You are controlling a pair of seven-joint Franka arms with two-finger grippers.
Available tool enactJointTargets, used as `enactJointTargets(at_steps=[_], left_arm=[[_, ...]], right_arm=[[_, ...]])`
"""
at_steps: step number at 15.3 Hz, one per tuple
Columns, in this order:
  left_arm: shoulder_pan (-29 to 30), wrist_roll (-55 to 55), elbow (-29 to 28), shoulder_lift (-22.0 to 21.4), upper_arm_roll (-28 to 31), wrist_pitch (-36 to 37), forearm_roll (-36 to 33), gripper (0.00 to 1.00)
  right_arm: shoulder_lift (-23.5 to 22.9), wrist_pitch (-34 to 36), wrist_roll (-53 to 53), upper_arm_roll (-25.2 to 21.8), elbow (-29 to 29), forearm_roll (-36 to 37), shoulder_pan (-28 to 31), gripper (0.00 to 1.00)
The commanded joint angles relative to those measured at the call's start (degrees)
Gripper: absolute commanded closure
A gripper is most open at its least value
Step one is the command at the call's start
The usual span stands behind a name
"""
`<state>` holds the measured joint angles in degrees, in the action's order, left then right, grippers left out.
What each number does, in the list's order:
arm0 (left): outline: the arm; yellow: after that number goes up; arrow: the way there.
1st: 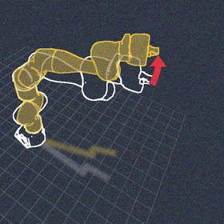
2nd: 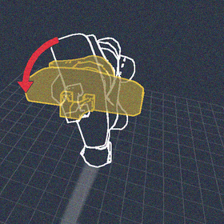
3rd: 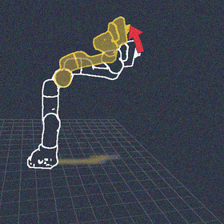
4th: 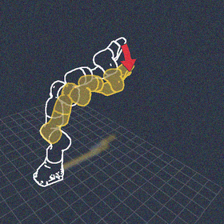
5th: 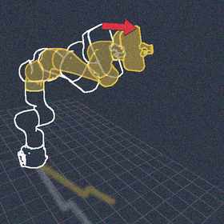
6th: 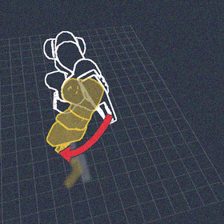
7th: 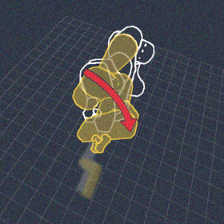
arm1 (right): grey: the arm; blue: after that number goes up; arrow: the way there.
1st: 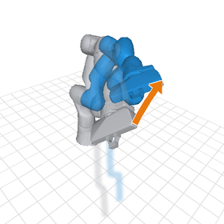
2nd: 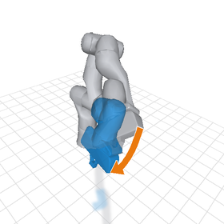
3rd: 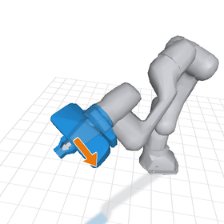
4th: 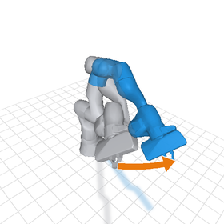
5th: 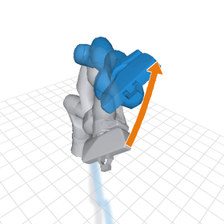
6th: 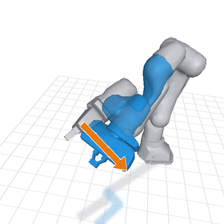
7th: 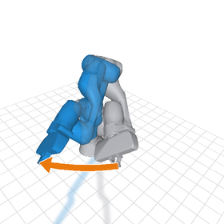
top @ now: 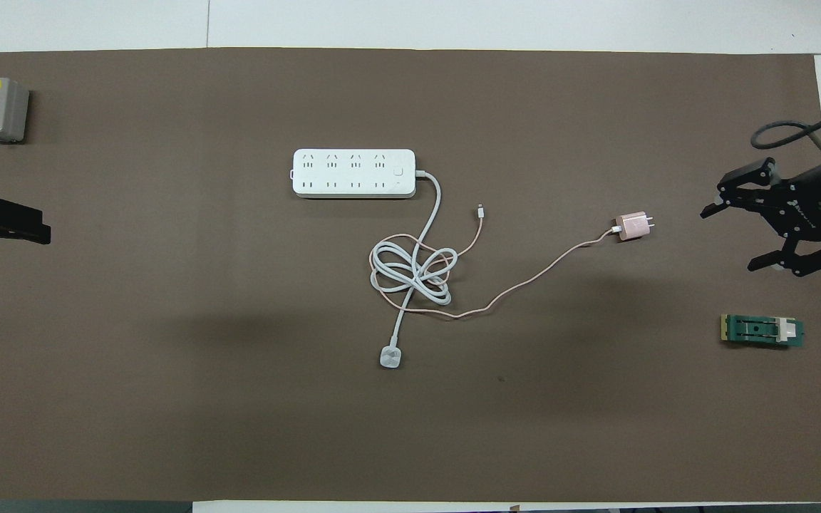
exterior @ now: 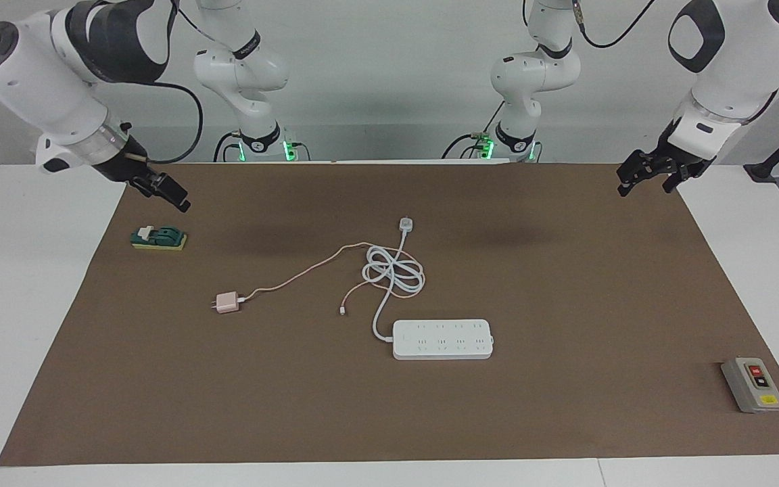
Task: Plug charger into power strip
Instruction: 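Reach the right gripper to the pink charger and grasp it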
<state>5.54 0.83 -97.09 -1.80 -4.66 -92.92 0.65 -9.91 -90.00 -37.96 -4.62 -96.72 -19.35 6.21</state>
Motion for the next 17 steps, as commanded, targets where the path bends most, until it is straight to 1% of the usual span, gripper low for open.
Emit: enactJointTargets(at_steps=[1,3,4,6,9,10,11,13,16,17], left_arm=[[0.0,-0.6,3.0,2.1,-0.2,0.0,-0.7,0.0],[0.0,-0.7,3.1,2.2,-0.2,-0.1,-0.7,0.0],[0.0,-0.8,3.3,2.2,-0.2,-0.1,-0.7,0.0],[-0.1,-0.8,3.2,2.2,-0.2,-0.1,-0.6,0.0],[-0.4,-0.8,3.2,2.7,-0.2,0.6,-0.6,0.0],[-1.2,-0.8,3.1,2.9,-0.2,0.8,-0.6,0.0],[-1.5,-0.9,3.2,3.0,-0.2,0.7,-0.6,0.0],[-2.2,-0.9,3.3,3.2,-0.2,0.2,-0.6,0.0],[-2.0,-1.3,5.5,3.6,-0.2,0.5,-0.6,0.0],[-2.1,-2.1,6.6,4.4,-0.2,0.8,-0.4,0.0]], right_arm=[[-3.5,-2.8,-6.4,0.4,0.0,-5.3,2.1,0.0],[-6.7,-2.9,-7.8,0.4,0.5,-7.4,3.1,0.0],[-8.9,-3.1,-7.9,0.3,0.6,-9.8,4.1,0.0],[-11.8,-3.4,-8.4,0.2,0.7,-10.8,4.3,0.0],[-15.7,-4.0,-10.6,-0.1,1.5,-14.7,4.3,0.0],[-16.9,-5.3,-10.6,-0.2,1.5,-15.8,4.3,0.0],[-17.5,-6.8,-10.6,-0.2,1.4,-16.5,4.2,0.0],[-19.0,-7.3,-10.6,-0.2,1.7,-17.9,4.2,0.0],[-20.7,-9.0,-10.5,-0.1,1.6,-18.4,3.5,0.0],[-21.4,-9.0,-10.5,-0.2,1.7,-18.8,3.5,0.0]])
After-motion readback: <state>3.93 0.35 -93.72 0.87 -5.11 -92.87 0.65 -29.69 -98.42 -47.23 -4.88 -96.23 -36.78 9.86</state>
